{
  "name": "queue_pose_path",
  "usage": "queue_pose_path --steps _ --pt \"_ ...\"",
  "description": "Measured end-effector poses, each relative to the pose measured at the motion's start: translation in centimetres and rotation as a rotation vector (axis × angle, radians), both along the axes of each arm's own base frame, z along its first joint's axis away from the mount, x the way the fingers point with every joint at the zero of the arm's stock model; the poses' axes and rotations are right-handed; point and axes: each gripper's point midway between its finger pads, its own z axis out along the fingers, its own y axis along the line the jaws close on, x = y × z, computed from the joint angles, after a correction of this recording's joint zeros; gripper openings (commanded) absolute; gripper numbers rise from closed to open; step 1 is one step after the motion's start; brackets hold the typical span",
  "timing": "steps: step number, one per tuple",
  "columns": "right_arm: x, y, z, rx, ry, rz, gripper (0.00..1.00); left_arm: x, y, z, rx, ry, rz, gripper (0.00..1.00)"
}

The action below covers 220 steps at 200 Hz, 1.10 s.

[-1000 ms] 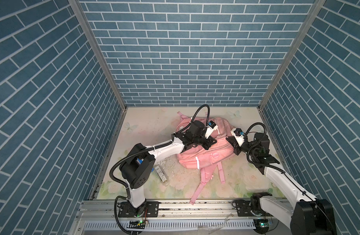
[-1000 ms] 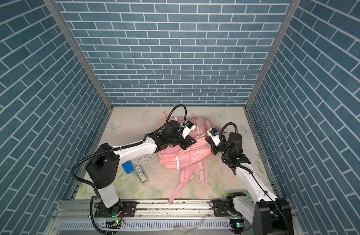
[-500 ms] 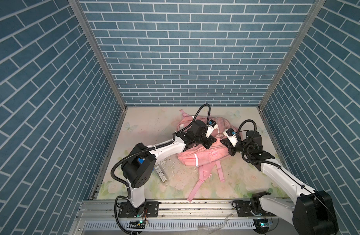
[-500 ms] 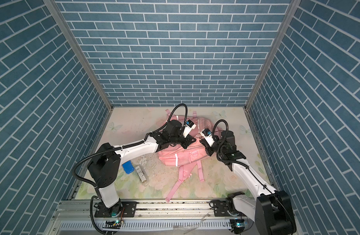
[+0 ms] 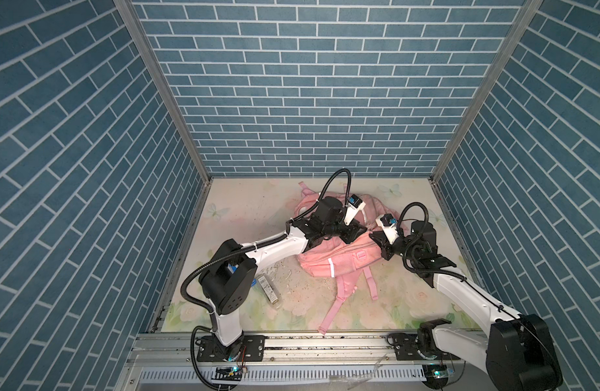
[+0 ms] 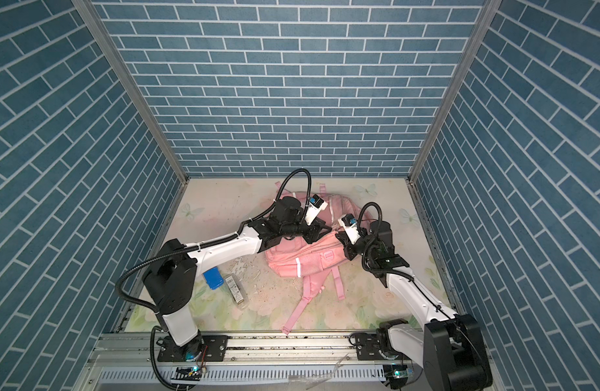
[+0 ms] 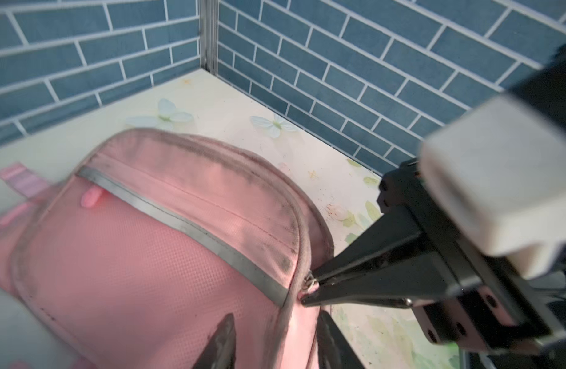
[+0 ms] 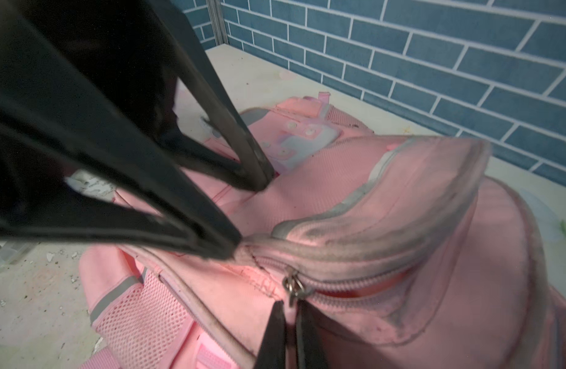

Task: Pack books, pencil case, and school supplies into a backpack
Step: Unzip the student bag at the center of the table.

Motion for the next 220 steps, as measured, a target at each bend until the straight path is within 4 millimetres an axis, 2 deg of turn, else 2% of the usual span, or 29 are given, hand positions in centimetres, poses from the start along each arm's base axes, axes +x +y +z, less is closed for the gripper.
queue_pose_path --steps 18,46,106,119,130,136,152,160,220 --pt "-0.3 -0.3 -0.1 0.01 0.001 -0.008 0.0 -0.4 1.5 -0.6 0.035 -0.049 -0.006 0.54" --pt "-0.3 -0.3 0.2 0.023 0.001 -0.013 0.0 -0.5 3.1 -3.4 0.117 -0.088 -0.024 0.66" --pt "-0.5 -0.2 0.2 0.031 0.004 -0.001 0.0 0.0 2.5 -6.3 0.169 -0.113 -0.038 0.64" --pt "-0.6 -0.2 0.2 0.034 0.006 0.003 0.0 0.2 2.3 -6.9 0.176 -0.112 -0.039 0.59" --pt "-0.6 -0.1 0.2 0.037 0.011 0.003 0.0 0.3 2.1 -7.2 0.179 -0.114 -0.045 0.51" --pt "-0.6 -0.1 0.2 0.04 0.016 0.002 0.0 0.3 1.9 -7.3 0.18 -0.114 -0.052 0.42" --pt "-0.6 -0.1 0.2 0.047 0.025 -0.004 0.0 -0.2 1.4 -7.4 0.169 -0.106 -0.077 0.11" --pt "-0.6 -0.1 0.1 0.047 0.027 -0.008 0.0 -0.4 1.1 -7.4 0.166 -0.107 -0.089 0.0" --pt "-1.2 2.1 -1.2 -0.028 0.026 -0.004 0.0 -1.1 0.5 -7.4 0.174 -0.116 -0.115 0.0"
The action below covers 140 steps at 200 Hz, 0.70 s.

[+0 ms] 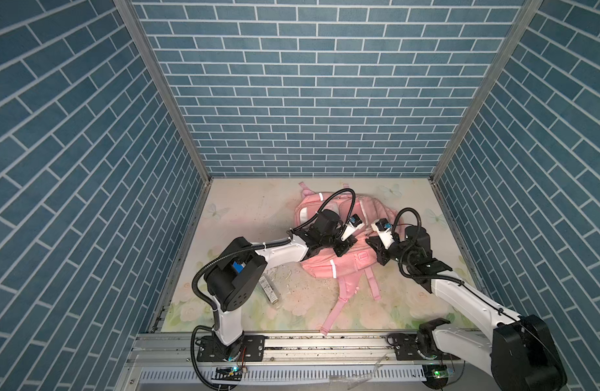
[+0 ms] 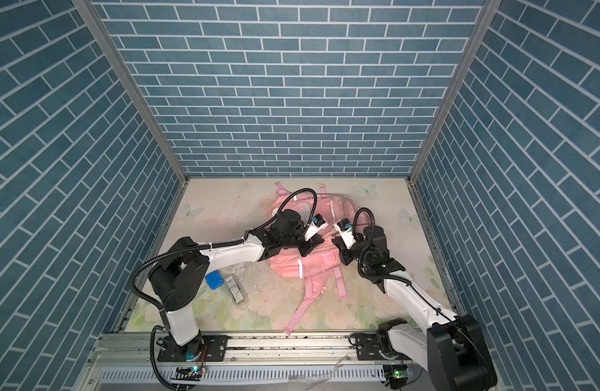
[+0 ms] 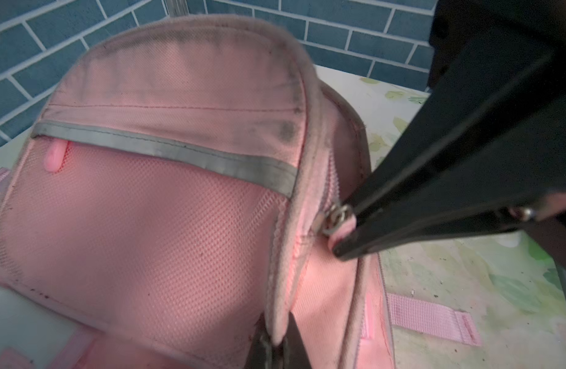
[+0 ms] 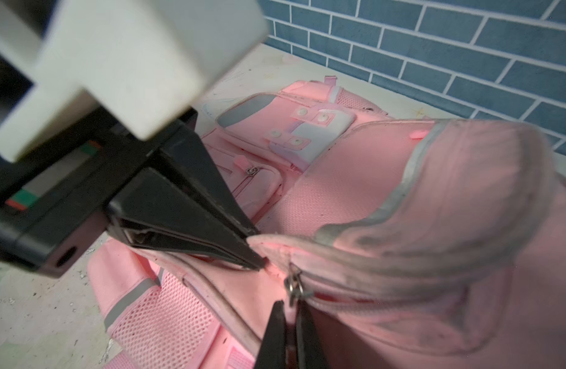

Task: Pack books, pencil case, and school supplies into a backpack
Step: Unzip the student bag at the center of the table.

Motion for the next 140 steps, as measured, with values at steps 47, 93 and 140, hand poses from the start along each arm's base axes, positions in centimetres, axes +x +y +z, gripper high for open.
queue_pose_path --steps 47,93,140 --pt "0.2 0.5 -0.1 -0.014 -0.007 -0.038 0.0 0.2 0.6 0.1 0.031 -0.009 0.012 0.02" --pt "-0.5 0.9 0.4 0.023 0.035 -0.052 0.32 0.6 3.5 3.7 -0.002 -0.053 0.107 0.58" --pt "-0.1 0.4 5.1 0.114 0.034 -0.135 0.53 1.9 8.6 10.2 -0.078 -0.031 0.344 0.62"
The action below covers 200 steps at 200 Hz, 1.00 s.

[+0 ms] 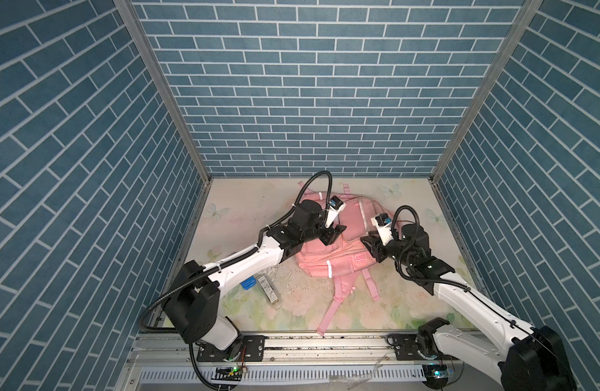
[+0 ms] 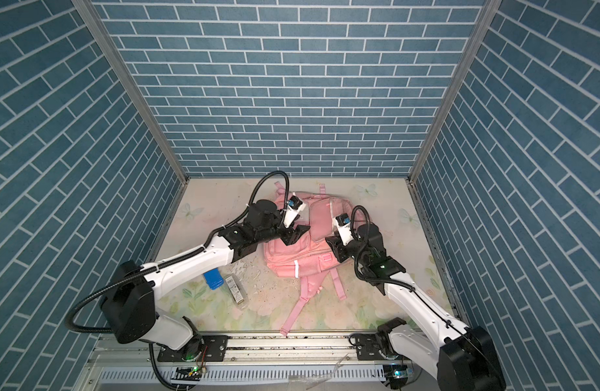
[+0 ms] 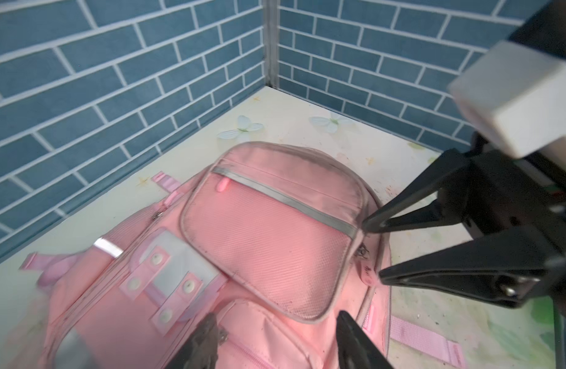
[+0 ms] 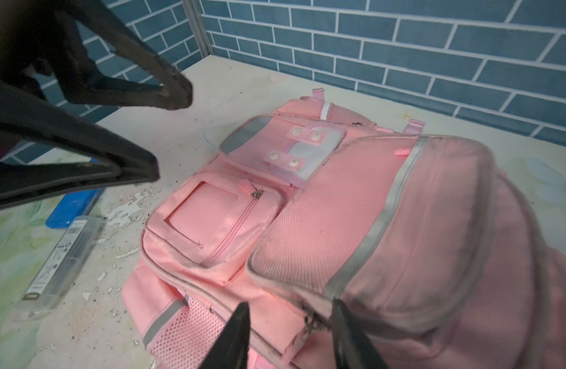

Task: Pack books, pencil case, and school supplies into a backpack
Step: Unzip the student bag at the center of the table, then pick up the pencil case from the middle-left of the table.

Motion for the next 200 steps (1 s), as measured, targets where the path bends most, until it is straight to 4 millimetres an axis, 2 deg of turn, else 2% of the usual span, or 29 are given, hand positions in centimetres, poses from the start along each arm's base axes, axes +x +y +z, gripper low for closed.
queue_pose_path --steps 14,27,41,55,70,84,116,141,163,183,200 --pt "0.1 -0.2 2.0 0.047 -0.02 -0.028 0.57 0.9 2.6 -0.2 -0.006 0.068 0.102 0.63" --pt "0.3 -0.2 3.4 0.081 -0.026 -0.044 0.59 1.9 5.9 -0.9 -0.008 0.142 0.217 0.64" --pt "0.9 0.1 4.3 0.103 -0.012 -0.055 0.62 2.7 10.3 -2.1 -0.014 0.22 0.362 0.66" --pt "1.8 0.5 4.6 0.113 0.025 -0.067 0.64 2.5 15.1 -3.6 -0.023 0.293 0.512 0.68" --pt "2.8 1.1 4.3 0.124 0.069 -0.075 0.67 1.8 20.2 -5.4 -0.028 0.368 0.676 0.72" --pt "3.4 1.7 3.3 0.141 0.122 -0.075 0.69 0.9 24.2 -7.3 -0.029 0.433 0.812 0.73" --pt "3.8 3.1 0.7 0.157 0.232 -0.067 0.7 -1.5 31.1 -12.5 -0.02 0.597 1.059 0.75" --pt "3.4 4.6 -0.6 0.156 0.281 -0.041 0.7 -3.8 34.7 -16.9 0.0 0.742 1.203 0.75" --pt "3.0 5.3 -1.2 0.151 0.301 -0.025 0.71 -5.6 35.7 -19.9 0.029 0.836 1.255 0.75" --pt "3.0 5.5 -1.4 0.15 0.305 -0.019 0.72 -6.5 35.8 -21.3 0.044 0.877 1.273 0.75" --pt "3.0 5.5 -1.4 0.15 0.306 -0.019 0.73 -6.2 36.0 -21.4 0.039 0.863 1.292 0.76"
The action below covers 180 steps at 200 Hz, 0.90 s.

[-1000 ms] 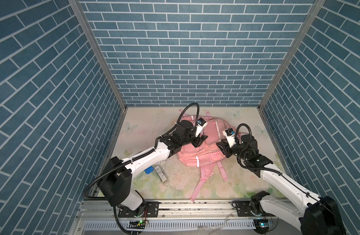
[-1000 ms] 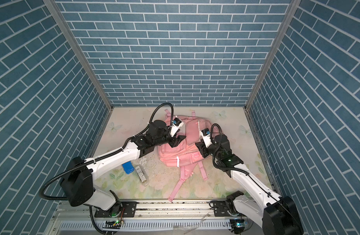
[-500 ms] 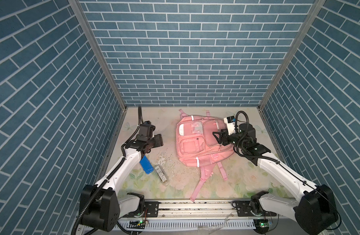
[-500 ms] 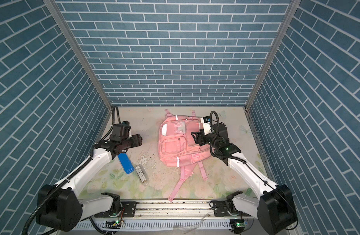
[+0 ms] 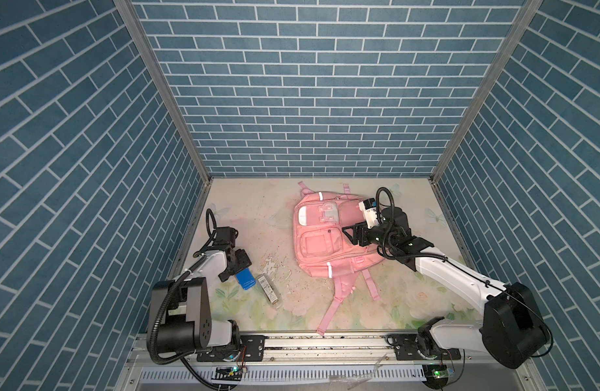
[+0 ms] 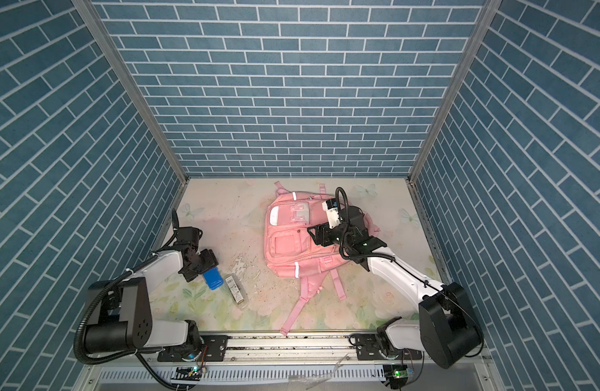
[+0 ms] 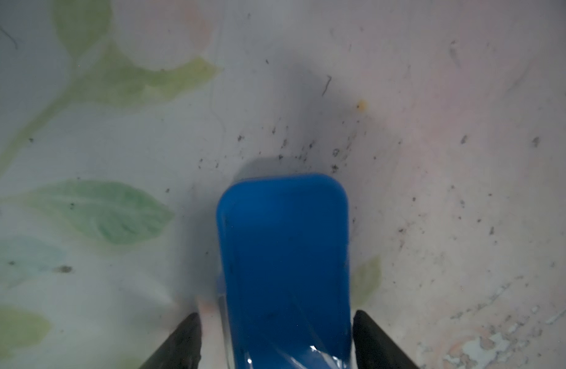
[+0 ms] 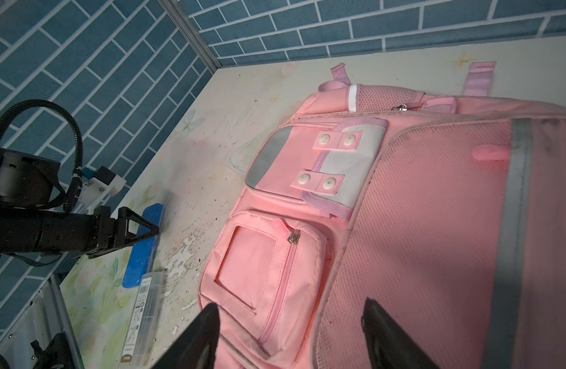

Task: Pack books, pencil case, and school supplies into a backpack
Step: Pick up the pencil case from the middle-left of the table.

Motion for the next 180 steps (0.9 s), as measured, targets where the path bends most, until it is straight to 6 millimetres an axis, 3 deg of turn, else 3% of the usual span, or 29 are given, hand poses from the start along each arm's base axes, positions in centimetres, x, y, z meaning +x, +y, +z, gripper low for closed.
queue_pose_path --steps 81,131,158,180 --pt "-0.2 0.4 -0.9 0.0 0.029 0.025 0.71 2.6 1.7 -0.3 0.081 -0.067 0.037 0.72" --pt "-0.8 1.1 -0.9 0.004 0.033 0.052 0.68 3.1 1.7 -0.2 0.084 -0.09 0.043 0.53" --pt "-1.3 1.7 -0.9 0.004 0.033 0.07 0.66 3.4 0.7 0.1 0.031 -0.111 0.022 0.32" --pt "-1.6 2.0 -0.9 0.003 0.033 0.081 0.66 3.1 -0.4 0.3 -0.021 -0.117 -0.001 0.3"
